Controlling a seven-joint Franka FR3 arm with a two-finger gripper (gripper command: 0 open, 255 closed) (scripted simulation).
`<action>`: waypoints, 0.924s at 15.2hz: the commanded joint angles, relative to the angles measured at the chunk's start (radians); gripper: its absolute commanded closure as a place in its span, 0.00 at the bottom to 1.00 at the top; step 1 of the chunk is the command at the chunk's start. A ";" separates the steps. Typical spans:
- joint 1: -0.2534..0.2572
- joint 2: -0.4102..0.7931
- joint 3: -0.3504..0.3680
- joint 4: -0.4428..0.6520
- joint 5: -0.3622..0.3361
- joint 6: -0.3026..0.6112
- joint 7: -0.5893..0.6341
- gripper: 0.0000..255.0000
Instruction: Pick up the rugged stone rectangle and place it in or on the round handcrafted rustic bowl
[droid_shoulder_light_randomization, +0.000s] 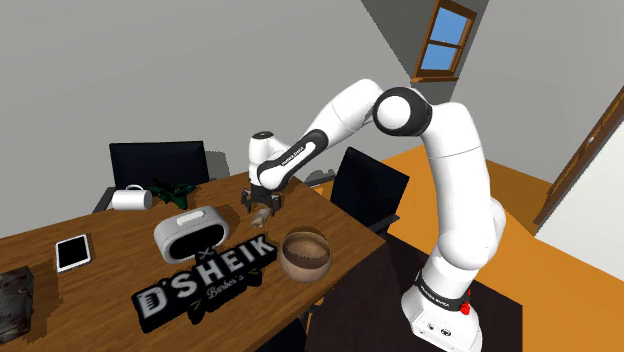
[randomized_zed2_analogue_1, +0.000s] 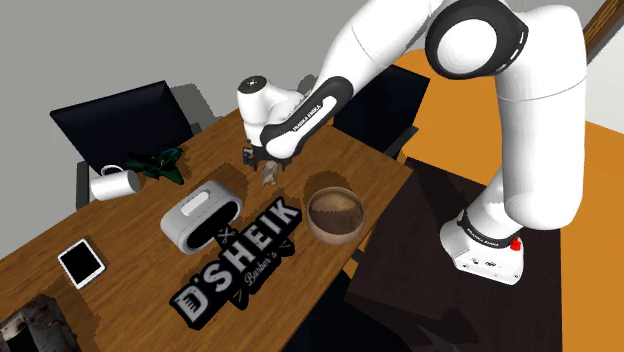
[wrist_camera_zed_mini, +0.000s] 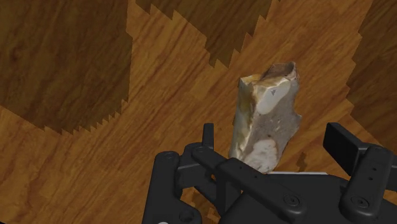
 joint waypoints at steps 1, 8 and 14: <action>0.002 0.003 -0.001 0.000 -0.002 0.003 0.002 0.00; 0.002 0.003 -0.001 0.000 -0.001 0.003 0.002 1.00; 0.003 0.005 0.000 0.007 -0.001 -0.002 0.002 1.00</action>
